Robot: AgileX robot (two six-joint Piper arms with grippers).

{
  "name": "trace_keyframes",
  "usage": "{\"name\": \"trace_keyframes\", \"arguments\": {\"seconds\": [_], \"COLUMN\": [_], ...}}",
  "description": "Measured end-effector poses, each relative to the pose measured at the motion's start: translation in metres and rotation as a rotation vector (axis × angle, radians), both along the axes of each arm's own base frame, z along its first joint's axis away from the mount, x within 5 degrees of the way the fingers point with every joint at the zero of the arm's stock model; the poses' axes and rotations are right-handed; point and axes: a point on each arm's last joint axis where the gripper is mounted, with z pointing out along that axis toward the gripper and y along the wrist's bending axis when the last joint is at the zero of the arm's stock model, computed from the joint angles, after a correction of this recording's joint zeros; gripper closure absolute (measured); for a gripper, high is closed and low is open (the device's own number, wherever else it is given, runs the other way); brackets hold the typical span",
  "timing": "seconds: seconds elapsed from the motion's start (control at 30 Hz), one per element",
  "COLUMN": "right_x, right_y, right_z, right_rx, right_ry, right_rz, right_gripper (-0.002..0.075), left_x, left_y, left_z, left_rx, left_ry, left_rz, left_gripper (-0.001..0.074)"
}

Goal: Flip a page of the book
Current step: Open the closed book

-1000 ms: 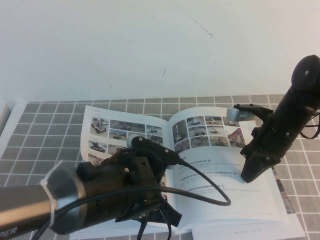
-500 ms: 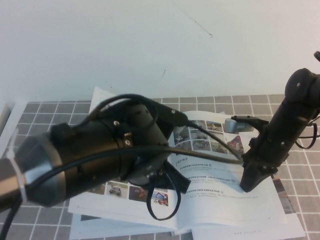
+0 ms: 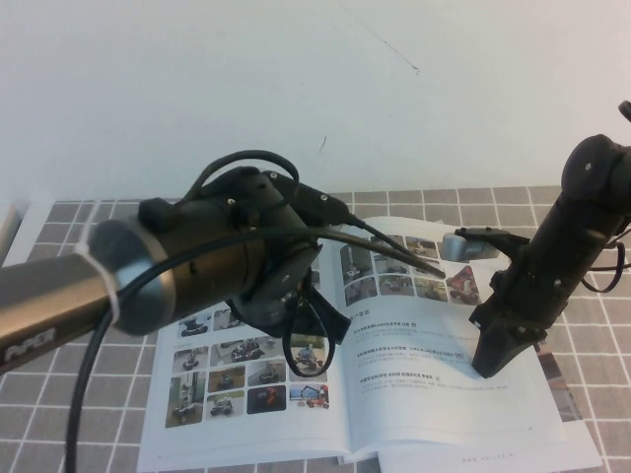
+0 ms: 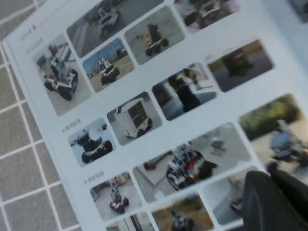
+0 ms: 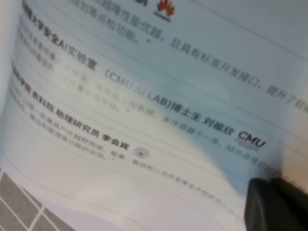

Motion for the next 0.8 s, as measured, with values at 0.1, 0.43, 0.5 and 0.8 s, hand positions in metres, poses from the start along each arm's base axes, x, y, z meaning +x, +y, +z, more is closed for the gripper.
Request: {"name": "trace_keyframes", "arguments": {"seconds": [0.1, 0.43, 0.5, 0.8], "right_x": [0.0, 0.003, 0.004, 0.001], "right_y": [0.0, 0.003, 0.003, 0.004], "right_z": [0.0, 0.001, 0.0, 0.004], "right_rx": [0.002, 0.027, 0.027, 0.028], "right_ry": [0.0, -0.019, -0.026, 0.008], "right_rz": [0.0, -0.028, -0.04, -0.061], "right_gripper": [0.0727, 0.0727, 0.0727, 0.0727], "left_x": [0.016, 0.036, 0.037, 0.038], "left_y": [0.002, -0.005, -0.007, -0.006], "left_z": [-0.024, -0.078, -0.084, -0.089], "left_rx": [0.004, 0.003, 0.004, 0.032], "left_ry": [0.039, 0.096, 0.101, 0.114], "left_rz": [0.021, 0.008, 0.004, -0.003], "left_gripper": [0.0738, 0.0738, 0.0738, 0.0738]}}
